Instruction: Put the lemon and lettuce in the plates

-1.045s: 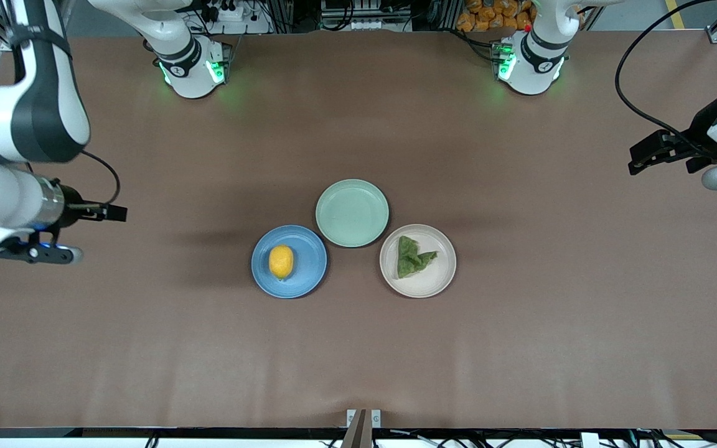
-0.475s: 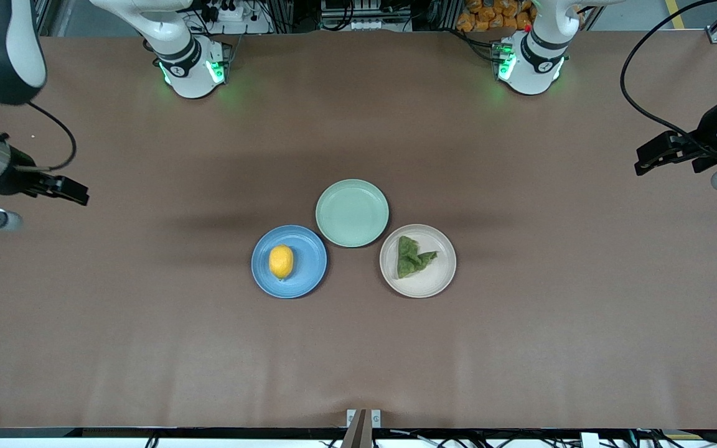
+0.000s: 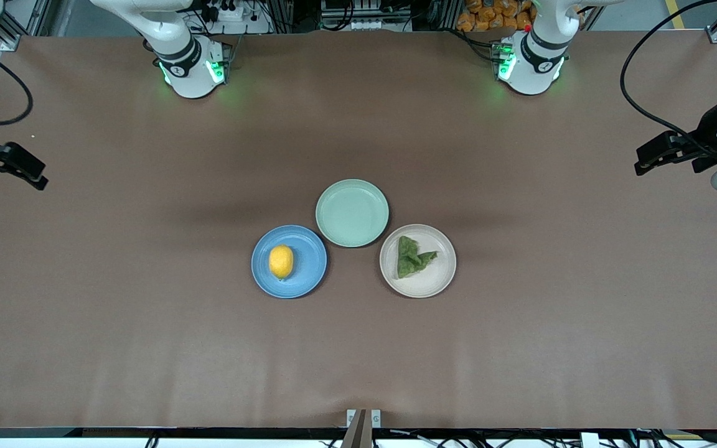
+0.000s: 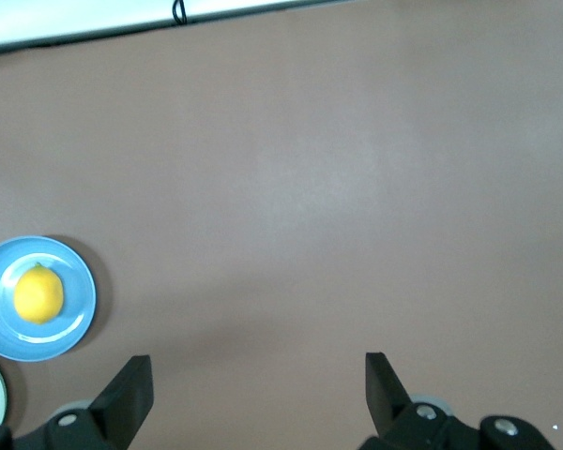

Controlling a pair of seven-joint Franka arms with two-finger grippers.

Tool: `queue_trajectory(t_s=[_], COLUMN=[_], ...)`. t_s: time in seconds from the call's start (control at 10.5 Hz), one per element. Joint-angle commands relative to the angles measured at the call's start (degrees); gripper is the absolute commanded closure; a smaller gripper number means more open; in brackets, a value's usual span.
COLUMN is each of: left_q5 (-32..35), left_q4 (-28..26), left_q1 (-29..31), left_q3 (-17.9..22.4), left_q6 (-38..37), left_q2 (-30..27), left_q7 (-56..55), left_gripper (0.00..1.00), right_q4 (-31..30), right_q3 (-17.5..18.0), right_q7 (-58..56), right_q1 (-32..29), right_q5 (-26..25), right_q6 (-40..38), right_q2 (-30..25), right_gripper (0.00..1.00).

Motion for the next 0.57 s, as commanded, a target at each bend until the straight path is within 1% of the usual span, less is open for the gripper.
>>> queue_trajectory(t_s=[0.0, 0.19, 0.47], left_q5=[-0.2, -0.2, -0.2], left_q4=[1.1, 1.1, 1.1], left_q1=[0.1, 0.1, 0.1], left_q3=[0.2, 0.2, 0.2], left_q6=[-1.2, -1.2, -1.2], left_q2=[0.1, 0.0, 0.1], left_q7=[1.5, 1.5, 1.5], left_gripper=[0.0, 0.0, 0.0], right_q4=[4.0, 3.7, 3.2], right_q3=[-0.5, -3.8, -4.3], right_q7=[0.2, 0.4, 0.4], right_q1=[-0.6, 0.0, 0.4], right_q5=[0.0, 3.9, 4.0], right_q6=[-3.8, -3.2, -0.2], right_q2=[0.8, 0.5, 2.9], right_gripper=[0.0, 0.0, 0.0])
